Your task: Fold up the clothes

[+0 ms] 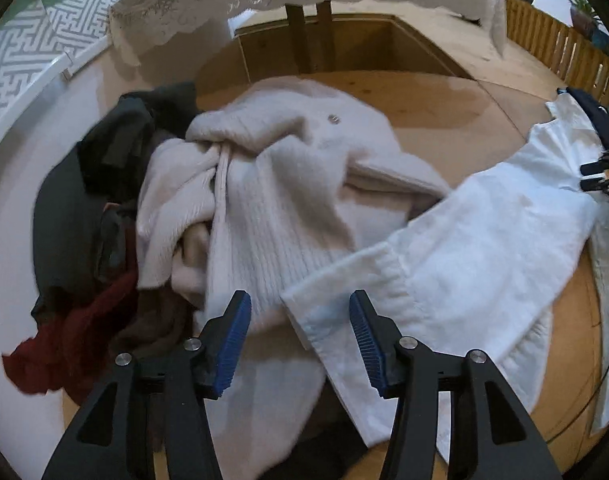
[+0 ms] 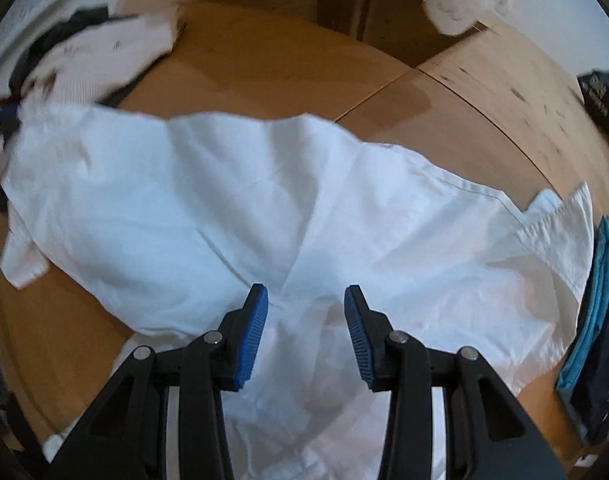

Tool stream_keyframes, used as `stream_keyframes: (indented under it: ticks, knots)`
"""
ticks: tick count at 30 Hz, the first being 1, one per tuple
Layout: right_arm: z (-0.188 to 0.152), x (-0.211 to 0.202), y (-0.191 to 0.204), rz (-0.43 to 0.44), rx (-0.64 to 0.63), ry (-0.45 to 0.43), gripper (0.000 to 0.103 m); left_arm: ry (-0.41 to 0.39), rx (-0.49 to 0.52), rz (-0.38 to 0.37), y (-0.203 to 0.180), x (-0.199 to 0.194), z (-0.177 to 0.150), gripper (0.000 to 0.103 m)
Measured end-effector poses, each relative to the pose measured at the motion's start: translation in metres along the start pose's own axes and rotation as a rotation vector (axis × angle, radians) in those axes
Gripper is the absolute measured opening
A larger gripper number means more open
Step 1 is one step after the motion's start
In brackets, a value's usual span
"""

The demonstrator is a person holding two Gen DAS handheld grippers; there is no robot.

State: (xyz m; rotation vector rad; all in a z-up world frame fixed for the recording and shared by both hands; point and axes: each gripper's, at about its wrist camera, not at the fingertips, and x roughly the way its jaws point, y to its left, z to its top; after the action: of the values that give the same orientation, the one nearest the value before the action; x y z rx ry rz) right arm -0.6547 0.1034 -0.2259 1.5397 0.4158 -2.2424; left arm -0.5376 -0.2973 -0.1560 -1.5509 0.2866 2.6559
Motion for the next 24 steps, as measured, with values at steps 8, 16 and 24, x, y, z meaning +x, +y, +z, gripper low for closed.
stream_keyframes:
  ticks: [8,16,24]
  knots:
    - [-0.005,-0.003,-0.015,0.025,0.065,0.012,0.039,-0.063,0.083,-0.019,-0.015,-0.008,-0.011,0.014]
    - [-0.021,-0.016,-0.017,0.103,0.109,0.024,0.039,-0.129,0.089,-0.034,-0.025,-0.056,-0.015,0.004]
    - [-0.024,-0.003,0.001,0.168,0.124,0.073,0.039,-0.280,0.144,-0.148,-0.063,-0.164,-0.006,0.004]
